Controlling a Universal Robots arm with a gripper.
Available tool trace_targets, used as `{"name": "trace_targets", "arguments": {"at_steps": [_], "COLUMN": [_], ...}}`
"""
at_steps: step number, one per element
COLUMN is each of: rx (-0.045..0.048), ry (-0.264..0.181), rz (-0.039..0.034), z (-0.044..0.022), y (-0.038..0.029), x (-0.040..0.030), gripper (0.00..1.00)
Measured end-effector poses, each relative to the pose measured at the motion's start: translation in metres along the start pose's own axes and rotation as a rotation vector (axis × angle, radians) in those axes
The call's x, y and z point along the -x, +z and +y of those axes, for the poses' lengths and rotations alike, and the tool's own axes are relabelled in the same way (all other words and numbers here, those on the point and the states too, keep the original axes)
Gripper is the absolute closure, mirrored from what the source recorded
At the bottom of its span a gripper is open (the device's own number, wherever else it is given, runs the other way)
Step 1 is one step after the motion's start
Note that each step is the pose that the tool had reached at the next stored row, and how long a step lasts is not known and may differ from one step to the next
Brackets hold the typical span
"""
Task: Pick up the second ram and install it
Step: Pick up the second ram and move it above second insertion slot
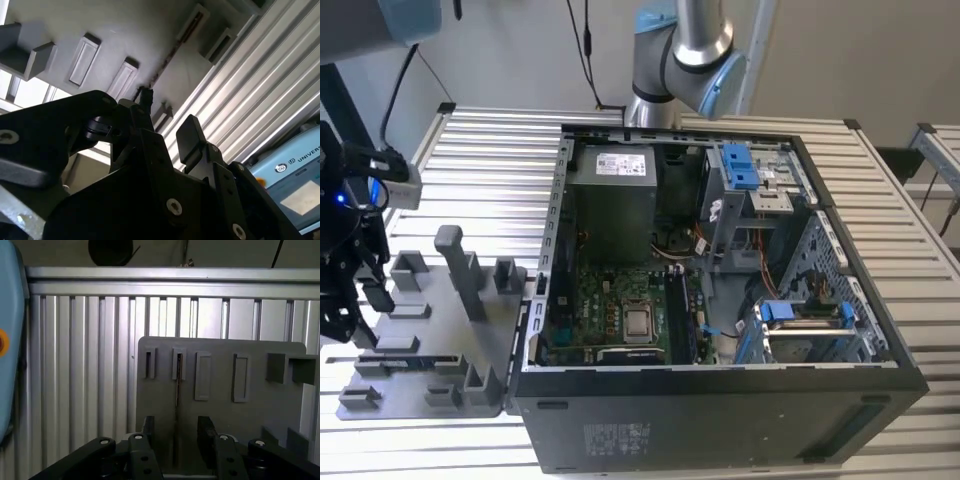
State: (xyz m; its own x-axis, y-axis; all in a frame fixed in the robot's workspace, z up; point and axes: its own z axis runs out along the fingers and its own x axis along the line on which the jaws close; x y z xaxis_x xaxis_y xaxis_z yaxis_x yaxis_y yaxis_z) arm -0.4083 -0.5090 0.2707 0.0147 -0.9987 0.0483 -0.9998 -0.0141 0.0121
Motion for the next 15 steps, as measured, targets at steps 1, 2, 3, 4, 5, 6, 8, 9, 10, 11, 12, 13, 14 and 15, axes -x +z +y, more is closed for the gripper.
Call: {"name": "trace_targets", "arguments": {"at_steps": [1,2,3,4,5,6,8,9,10,11,12,13,14,15], "rx": [0.0016,0.0025,0.0026,0.0027,0.0026,0.0025,0.0025,0.0025,0.0026,0.0026,0.0024,0.002,0.0021,0.0022], "ry": [0.0,0.0,0.0,0.0,0.0,0.0,0.0,0.0,0.0,0.0,0.0,0.0,0.0,0.0], "rz": [-0.0001,0.0001,0.0001,0.0001,0.0,0.0,-0.0001,-0.0001,0.0,0.0,-0.0001,-0.0003,-0.0003,-0.0001], "z": [0.0001,0.0002,0.0001,0.0001,0.0001,0.0001,0.0001,0.0001,0.0001,0.0001,0.0001,0.0001,0.0001,0.0001], "y": [0.0006,0.0006,0.0006,0.0006,0.0007,0.0007,0.0007,0.0008,0.0007,0.0008,0.0012,0.0019,0.0025,0.0034], "x": [0.0001,0.0,0.0,0.0,0.0001,0.0001,0.0001,0.0001,0.0001,0.0001,0.0001,0.0002,0.0002,0.0002], "gripper": [0.52,0.52,0.52,0.52,0.52,0.52,0.52,0.52,0.52,0.52,0.52,0.52,0.52,0.52]}}
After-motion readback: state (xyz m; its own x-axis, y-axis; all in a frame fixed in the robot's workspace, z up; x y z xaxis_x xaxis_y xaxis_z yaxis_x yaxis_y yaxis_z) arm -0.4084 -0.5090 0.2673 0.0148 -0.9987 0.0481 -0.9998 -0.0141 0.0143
